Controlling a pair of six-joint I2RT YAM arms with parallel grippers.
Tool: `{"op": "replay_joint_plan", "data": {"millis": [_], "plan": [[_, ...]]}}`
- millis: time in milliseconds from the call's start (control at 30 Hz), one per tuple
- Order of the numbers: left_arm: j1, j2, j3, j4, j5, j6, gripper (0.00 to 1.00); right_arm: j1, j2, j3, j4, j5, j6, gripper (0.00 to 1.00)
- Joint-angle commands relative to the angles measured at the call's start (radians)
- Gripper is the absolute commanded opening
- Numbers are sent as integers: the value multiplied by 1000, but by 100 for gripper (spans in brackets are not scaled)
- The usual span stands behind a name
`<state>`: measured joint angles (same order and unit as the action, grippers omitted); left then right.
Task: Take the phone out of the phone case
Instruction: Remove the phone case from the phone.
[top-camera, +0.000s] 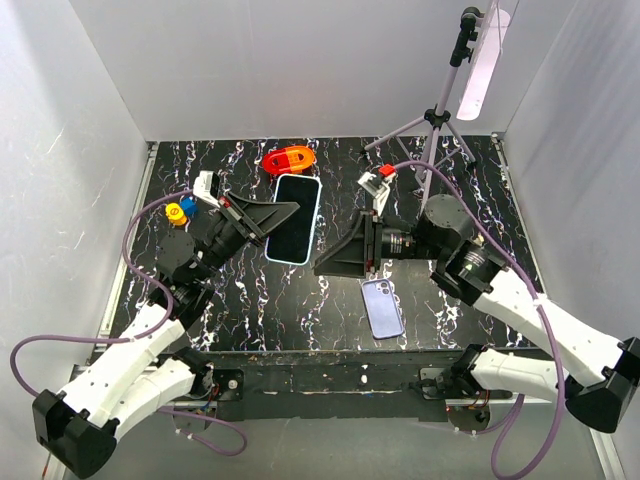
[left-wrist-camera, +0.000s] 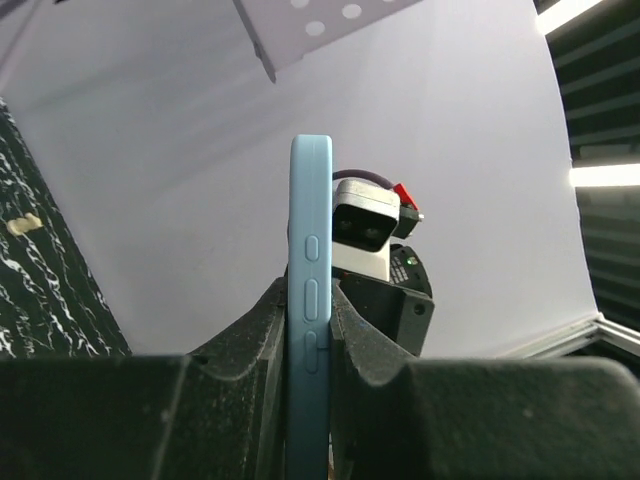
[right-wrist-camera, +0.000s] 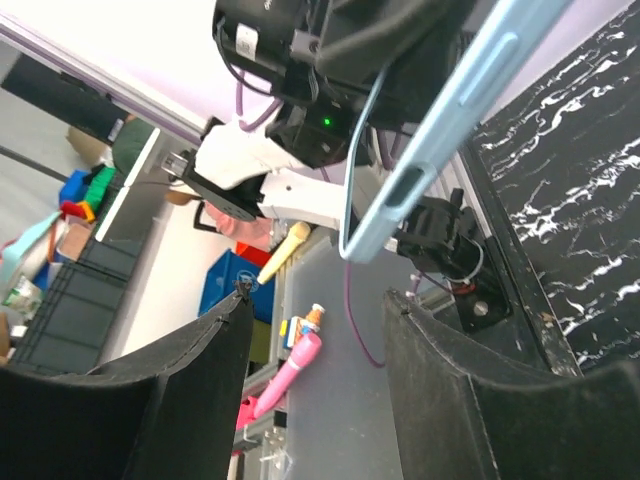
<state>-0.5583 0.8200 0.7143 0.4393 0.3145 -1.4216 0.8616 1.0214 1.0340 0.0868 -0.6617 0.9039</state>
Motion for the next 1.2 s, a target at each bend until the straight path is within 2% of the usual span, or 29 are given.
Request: {"op": "replay_joint_plan", "data": {"millis": [0,67,333,367,467,500,533,567,600,633,667,767,900,1033,1167], "plan": [[-2,-50,2,0,-106,35,0,2,74,24,221,13,163,60],[-2,-58,2,-16,-127,43,0,5,109,37,258,25,200,56],[-2,-56,4,-16,-138,26,0,11,173,121,174,54,168,34],[-2,-53,11,-40,-134,18,0,11,183,135,157,51,158,30],[-2,-54,39,-155,-121,10,0,10,200,166,116,25,113,2],[-2,-59,50,-189,-120,19,0,11,197,172,84,21,86,1],[-2,-67,56,-221,-117,32,8,11,191,166,70,13,51,1],[0,-71,66,-262,-114,47,34,10,181,153,65,10,26,1],[0,-76,80,-307,-112,61,55,7,169,144,50,5,0,1],[3,-74,94,-356,-103,76,62,-1,160,141,39,-19,-35,1],[12,-71,108,-378,-80,91,64,-9,154,140,31,-50,-51,1],[53,-27,137,-393,49,113,62,-48,141,147,7,-146,-77,1],[100,63,152,-340,279,96,49,-117,129,146,-16,-252,-73,1],[104,151,166,-185,426,47,45,-145,157,152,-19,-383,-46,1],[106,214,224,-145,492,56,46,-147,167,141,16,-441,-20,1]]}}
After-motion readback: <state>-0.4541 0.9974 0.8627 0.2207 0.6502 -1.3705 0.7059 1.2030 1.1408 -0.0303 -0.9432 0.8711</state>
